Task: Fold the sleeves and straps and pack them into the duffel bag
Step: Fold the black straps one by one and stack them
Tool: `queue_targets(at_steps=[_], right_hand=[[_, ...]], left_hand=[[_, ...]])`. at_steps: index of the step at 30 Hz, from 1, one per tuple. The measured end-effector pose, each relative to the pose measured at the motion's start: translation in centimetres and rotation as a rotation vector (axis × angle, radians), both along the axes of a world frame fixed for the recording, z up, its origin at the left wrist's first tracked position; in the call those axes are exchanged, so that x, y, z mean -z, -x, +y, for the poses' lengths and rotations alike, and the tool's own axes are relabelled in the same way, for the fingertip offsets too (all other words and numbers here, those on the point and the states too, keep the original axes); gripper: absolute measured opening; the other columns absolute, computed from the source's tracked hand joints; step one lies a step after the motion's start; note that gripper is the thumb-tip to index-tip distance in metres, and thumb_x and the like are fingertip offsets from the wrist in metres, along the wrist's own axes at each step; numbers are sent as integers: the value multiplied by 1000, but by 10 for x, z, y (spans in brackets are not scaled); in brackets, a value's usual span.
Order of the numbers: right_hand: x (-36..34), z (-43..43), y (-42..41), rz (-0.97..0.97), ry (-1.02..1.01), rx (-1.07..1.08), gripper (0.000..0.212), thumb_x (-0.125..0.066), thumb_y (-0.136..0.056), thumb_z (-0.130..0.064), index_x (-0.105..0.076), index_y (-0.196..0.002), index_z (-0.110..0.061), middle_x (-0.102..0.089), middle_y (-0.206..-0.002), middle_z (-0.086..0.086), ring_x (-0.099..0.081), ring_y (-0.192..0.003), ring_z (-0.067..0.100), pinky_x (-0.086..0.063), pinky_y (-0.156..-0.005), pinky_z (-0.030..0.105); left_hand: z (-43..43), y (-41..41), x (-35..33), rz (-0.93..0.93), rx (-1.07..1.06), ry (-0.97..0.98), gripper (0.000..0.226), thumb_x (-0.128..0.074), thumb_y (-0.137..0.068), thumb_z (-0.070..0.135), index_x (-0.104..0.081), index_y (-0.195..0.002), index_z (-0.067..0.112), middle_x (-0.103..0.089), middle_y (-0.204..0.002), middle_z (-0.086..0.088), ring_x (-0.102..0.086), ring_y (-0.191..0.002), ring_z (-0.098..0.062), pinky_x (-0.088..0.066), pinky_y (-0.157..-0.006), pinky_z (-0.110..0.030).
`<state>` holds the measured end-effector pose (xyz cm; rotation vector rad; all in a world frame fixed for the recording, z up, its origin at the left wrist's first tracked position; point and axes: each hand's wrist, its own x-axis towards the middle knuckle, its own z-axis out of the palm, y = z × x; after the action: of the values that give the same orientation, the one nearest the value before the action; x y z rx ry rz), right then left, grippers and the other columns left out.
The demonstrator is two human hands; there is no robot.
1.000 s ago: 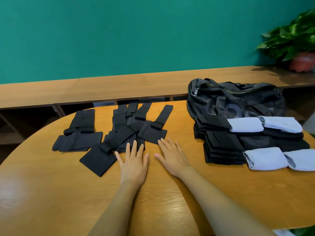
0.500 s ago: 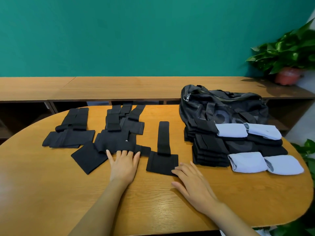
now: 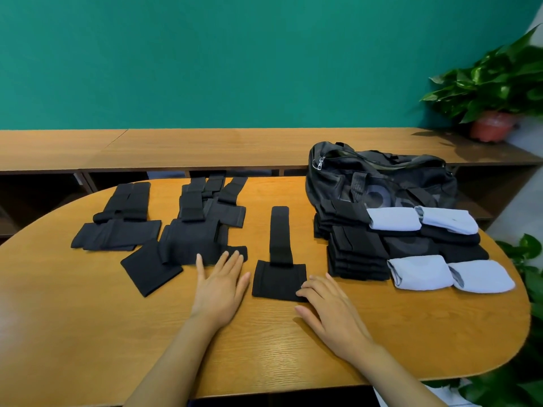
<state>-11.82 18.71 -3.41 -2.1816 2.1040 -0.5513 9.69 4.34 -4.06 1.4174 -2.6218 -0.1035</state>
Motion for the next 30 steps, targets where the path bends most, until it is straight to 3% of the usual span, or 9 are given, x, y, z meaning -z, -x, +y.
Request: queue_targets(at_steps=[4, 9, 13, 18, 21, 23, 25, 27, 30], right_hand=[[2, 3, 2, -21, 70, -25, 54, -21, -98, -63, -62, -116, -32, -55, -119, -19, -42, -125, -2, -19, -121, 32], [-1, 6, 1, -79, 105, -85, 48, -25, -98, -63, -62, -98, -34, -52, -103, -25, -48, -108, -8, -15, -119, 27], [-1, 9, 2, -155, 143, -101, 45, -32, -97, -61, -66, -94, -31, -56, -97, -23, -51, -102, -6, -21, -117, 27], [0, 9, 4, -104, 105, -137, 60, -33, -90, -75, -63, -123, -34, -53, -131, -21, -39, -128, -3, -14, -116, 26], [1, 9, 4, -81, 108, -140, 64, -38, -87, -76, -57, -132, -35, -49, -138, -21, -33, -134, -2, -13, -116, 27], [3, 9, 4, -80, 162, -117, 57, -44, -89, -68, -59, -130, -32, -54, -135, -17, -37, -132, 2, -22, -115, 32], [5, 9, 5, -80, 234, -106, 38, -59, -91, -46, -65, -123, -27, -62, -127, -13, -45, -126, 6, -31, -112, 38], [7, 9, 6, -75, 271, -93, 32, -73, -85, -23, -69, -117, -25, -66, -120, -11, -50, -120, 9, -35, -110, 43], [6, 11, 5, -130, 301, -42, 30, -75, -83, -18, -71, -112, -25, -68, -111, -13, -54, -113, 9, -35, -109, 46]], left_hand=[[2, -2, -3, 67, -45, -30, 95, 15, -80, 74, -13, -156, 24, -7, -163, 9, 8, -149, -9, 27, -113, -46], [23, -6, -16, 177, 306, -208, 81, -23, -86, 81, -19, -153, 36, -9, -160, 23, 7, -142, 14, 7, -123, -36], [37, -11, -12, 146, 353, -249, 85, -43, -84, 79, -20, -154, 35, -10, -160, 24, 3, -141, 16, 3, -123, -34], [51, -12, -14, 141, 311, -139, 73, -25, -90, 76, -33, -149, 34, -22, -157, 19, -6, -144, 10, 10, -121, -30], [52, -13, -15, 234, 276, -125, 83, -8, -86, 80, -48, -141, 32, -39, -150, 16, -16, -142, 8, 10, -119, -27], [53, -15, -13, 290, 268, -127, 86, -6, -85, 81, -53, -136, 30, -46, -146, 14, -21, -141, 8, 8, -118, -23], [53, -17, -13, 310, 275, -118, 88, -6, -84, 82, -57, -133, 30, -50, -143, 15, -23, -139, 9, 7, -118, -21], [54, -18, -12, 321, 296, -101, 86, -10, -84, 83, -60, -130, 30, -52, -140, 16, -25, -138, 10, 7, -119, -23], [59, -22, -9, 414, 304, -59, 74, -28, -86, 81, -65, -124, 29, -60, -131, 16, -35, -134, 9, -2, -122, -33]])
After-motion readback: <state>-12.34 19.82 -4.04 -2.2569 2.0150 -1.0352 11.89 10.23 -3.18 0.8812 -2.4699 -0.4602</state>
